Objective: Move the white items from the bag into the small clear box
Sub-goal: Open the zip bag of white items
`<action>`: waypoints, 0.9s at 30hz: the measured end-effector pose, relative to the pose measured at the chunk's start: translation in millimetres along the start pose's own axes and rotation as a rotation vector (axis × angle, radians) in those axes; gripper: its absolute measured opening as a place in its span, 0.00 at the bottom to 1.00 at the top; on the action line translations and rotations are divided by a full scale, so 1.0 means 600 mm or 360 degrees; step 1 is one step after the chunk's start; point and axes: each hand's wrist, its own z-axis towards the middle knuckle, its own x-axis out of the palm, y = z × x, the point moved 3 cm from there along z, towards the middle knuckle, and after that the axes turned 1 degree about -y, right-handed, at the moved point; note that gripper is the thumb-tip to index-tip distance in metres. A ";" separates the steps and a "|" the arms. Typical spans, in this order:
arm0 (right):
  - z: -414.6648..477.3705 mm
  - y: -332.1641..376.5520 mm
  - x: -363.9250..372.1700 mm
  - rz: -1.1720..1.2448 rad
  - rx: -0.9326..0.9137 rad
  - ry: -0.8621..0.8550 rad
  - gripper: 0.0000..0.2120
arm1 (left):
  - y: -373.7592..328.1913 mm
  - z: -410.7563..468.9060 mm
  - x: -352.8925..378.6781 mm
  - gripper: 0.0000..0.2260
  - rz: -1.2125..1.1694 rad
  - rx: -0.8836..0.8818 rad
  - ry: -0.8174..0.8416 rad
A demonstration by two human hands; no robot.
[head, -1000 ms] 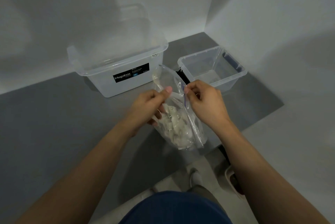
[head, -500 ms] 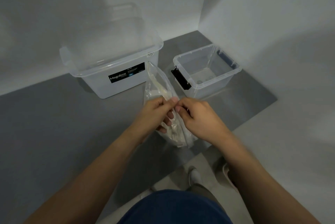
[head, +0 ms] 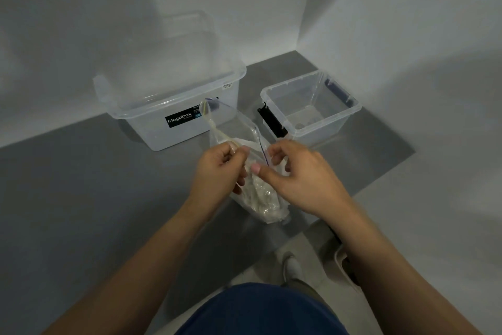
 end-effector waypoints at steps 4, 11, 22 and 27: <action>-0.009 -0.015 0.021 -0.0113 -0.0036 -0.0008 0.08 | 0.010 -0.009 0.014 0.20 0.0024 -0.0083 0.0094; -0.008 -0.047 0.018 0.0535 0.0315 -0.0067 0.07 | 0.019 -0.018 0.029 0.13 -0.0054 -0.0137 0.0343; -0.004 -0.009 -0.032 0.0063 0.0132 -0.0152 0.16 | 0.004 -0.055 0.009 0.10 -0.0058 0.0106 -0.0011; -0.025 -0.018 -0.026 -0.0302 0.0031 -0.0122 0.08 | 0.009 -0.067 0.018 0.08 -0.0063 0.0104 -0.0066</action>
